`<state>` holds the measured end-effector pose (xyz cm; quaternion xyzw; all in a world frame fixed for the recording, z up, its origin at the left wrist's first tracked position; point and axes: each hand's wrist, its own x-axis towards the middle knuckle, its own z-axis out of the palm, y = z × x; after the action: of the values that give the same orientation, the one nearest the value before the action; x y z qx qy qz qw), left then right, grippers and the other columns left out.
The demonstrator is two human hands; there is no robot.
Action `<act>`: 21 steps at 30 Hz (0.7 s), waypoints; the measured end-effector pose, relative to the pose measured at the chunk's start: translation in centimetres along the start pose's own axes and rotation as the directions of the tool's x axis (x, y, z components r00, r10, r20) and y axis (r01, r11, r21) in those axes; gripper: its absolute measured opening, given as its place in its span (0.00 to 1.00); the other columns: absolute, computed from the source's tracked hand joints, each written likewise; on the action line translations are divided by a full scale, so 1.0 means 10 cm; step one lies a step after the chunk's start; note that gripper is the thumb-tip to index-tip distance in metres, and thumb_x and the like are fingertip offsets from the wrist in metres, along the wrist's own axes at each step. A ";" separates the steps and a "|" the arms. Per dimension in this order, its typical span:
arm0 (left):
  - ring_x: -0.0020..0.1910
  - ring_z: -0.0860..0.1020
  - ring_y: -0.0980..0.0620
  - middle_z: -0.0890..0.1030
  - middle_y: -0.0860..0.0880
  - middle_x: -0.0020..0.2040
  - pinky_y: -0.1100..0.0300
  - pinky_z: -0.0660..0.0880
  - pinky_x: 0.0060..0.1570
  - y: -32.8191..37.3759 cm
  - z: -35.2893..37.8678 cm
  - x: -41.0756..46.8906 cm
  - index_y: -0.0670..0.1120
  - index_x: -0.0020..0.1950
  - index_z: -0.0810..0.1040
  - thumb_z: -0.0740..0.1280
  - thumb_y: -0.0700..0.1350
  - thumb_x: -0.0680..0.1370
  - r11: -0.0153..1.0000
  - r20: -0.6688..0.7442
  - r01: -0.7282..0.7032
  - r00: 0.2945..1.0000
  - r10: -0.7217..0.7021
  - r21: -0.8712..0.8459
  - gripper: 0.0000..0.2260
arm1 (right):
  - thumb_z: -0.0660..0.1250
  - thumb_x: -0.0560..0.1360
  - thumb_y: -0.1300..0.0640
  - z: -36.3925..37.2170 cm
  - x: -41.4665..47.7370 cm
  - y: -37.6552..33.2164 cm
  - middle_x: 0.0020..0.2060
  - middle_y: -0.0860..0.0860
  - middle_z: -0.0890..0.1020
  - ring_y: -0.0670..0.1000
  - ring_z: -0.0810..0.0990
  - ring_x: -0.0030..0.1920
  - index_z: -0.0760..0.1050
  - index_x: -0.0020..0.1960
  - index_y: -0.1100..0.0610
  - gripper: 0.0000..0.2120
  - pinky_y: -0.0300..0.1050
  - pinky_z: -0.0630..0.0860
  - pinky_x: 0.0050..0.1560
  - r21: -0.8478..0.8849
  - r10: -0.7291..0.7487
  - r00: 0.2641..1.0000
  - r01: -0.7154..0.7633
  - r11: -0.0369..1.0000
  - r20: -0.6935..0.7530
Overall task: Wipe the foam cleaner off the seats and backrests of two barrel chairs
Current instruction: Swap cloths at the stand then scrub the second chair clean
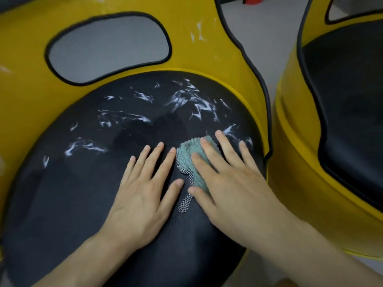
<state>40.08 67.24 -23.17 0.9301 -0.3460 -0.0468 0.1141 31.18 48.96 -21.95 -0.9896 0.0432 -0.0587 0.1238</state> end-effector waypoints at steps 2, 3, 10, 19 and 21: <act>0.81 0.38 0.59 0.46 0.58 0.84 0.51 0.41 0.81 0.02 -0.01 0.00 0.59 0.83 0.49 0.42 0.67 0.82 1.000 0.015 0.011 1.000 -0.011 0.015 0.30 | 0.58 0.80 0.46 -0.12 -0.09 0.04 0.63 0.48 0.79 0.54 0.75 0.65 0.81 0.58 0.48 0.16 0.51 0.78 0.62 0.124 0.017 0.991 -0.001 0.992 -0.132; 0.81 0.38 0.59 0.46 0.58 0.84 0.51 0.41 0.81 0.03 -0.02 0.00 0.59 0.83 0.49 0.42 0.67 0.81 1.000 0.021 0.018 1.000 -0.019 0.022 0.31 | 0.57 0.80 0.48 -0.20 -0.12 0.05 0.55 0.45 0.81 0.51 0.79 0.56 0.80 0.56 0.46 0.13 0.48 0.80 0.52 0.188 0.049 0.989 -0.022 0.982 -0.138; 0.81 0.39 0.58 0.46 0.57 0.84 0.51 0.41 0.81 0.05 -0.02 0.00 0.58 0.83 0.48 0.41 0.67 0.82 0.998 0.035 0.034 0.999 -0.036 0.051 0.30 | 0.47 0.82 0.33 -0.36 -0.09 0.14 0.47 0.50 0.79 0.57 0.80 0.49 0.43 0.80 0.40 0.30 0.48 0.66 0.38 0.005 0.074 0.968 -0.078 0.997 0.239; 0.82 0.43 0.53 0.50 0.54 0.84 0.49 0.43 0.81 0.01 0.04 0.01 0.57 0.84 0.50 0.44 0.66 0.83 0.997 0.020 0.027 0.999 -0.028 0.067 0.30 | 0.45 0.80 0.30 -0.36 -0.61 0.17 0.40 0.49 0.75 0.54 0.73 0.39 0.26 0.75 0.34 0.34 0.50 0.71 0.42 0.082 0.163 0.892 -0.217 0.973 0.422; 0.83 0.44 0.53 0.50 0.53 0.84 0.49 0.43 0.81 0.01 0.04 0.01 0.57 0.84 0.50 0.43 0.66 0.82 0.998 0.015 0.031 0.999 -0.032 0.063 0.31 | 0.46 0.80 0.31 -0.33 -0.50 0.18 0.37 0.47 0.72 0.52 0.69 0.36 0.31 0.77 0.34 0.33 0.50 0.69 0.39 0.064 0.179 0.897 -0.223 0.973 0.404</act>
<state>40.04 67.02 -23.58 0.9381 -0.3337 -0.0452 0.0812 25.71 46.97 -19.75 -0.9630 0.1163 0.1533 0.1889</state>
